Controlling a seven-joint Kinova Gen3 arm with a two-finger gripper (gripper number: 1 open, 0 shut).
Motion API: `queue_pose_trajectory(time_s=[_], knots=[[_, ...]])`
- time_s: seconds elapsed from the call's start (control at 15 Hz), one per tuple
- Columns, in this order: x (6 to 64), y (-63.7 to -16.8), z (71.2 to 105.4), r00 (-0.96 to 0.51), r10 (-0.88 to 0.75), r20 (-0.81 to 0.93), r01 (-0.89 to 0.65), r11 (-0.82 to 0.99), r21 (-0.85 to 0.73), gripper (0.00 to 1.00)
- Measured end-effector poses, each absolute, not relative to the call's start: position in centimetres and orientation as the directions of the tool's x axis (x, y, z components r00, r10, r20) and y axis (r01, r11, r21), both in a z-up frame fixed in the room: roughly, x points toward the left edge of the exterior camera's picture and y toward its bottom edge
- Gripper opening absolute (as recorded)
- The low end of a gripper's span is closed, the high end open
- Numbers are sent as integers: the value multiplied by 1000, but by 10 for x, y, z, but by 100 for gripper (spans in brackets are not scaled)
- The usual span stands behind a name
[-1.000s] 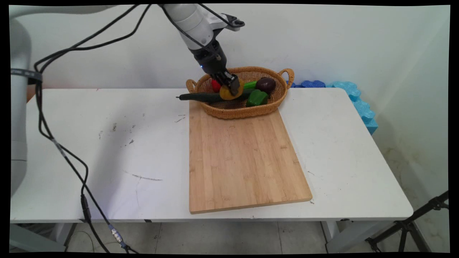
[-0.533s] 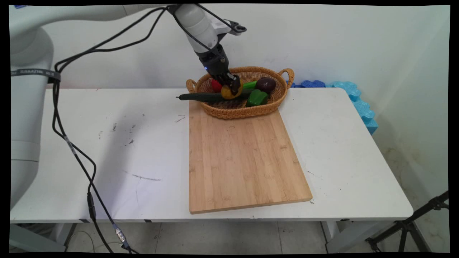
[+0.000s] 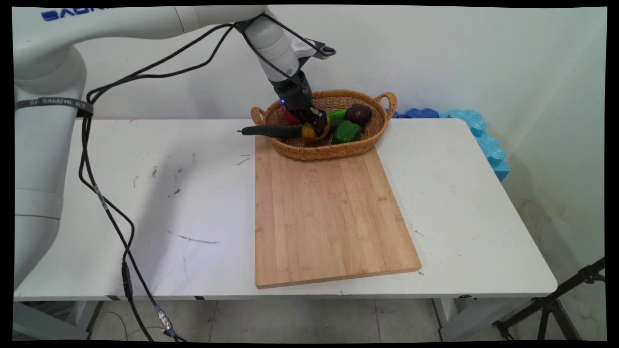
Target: Place the picked object in the vegetable basket
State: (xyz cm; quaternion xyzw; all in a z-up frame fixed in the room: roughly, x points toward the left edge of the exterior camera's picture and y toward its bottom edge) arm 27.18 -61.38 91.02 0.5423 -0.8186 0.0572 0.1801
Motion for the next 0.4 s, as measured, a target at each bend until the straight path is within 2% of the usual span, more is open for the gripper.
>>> queue_pose_trajectory(time_s=[0.13, 0.2, 0.4], knots=[[270, -615, 906, -346, -867, 358, -908, 406, 106, 0], [270, -616, 905, -345, -866, 361, -907, 406, 108, 100], [270, -616, 907, -349, -857, 380, -901, 418, 114, 100]])
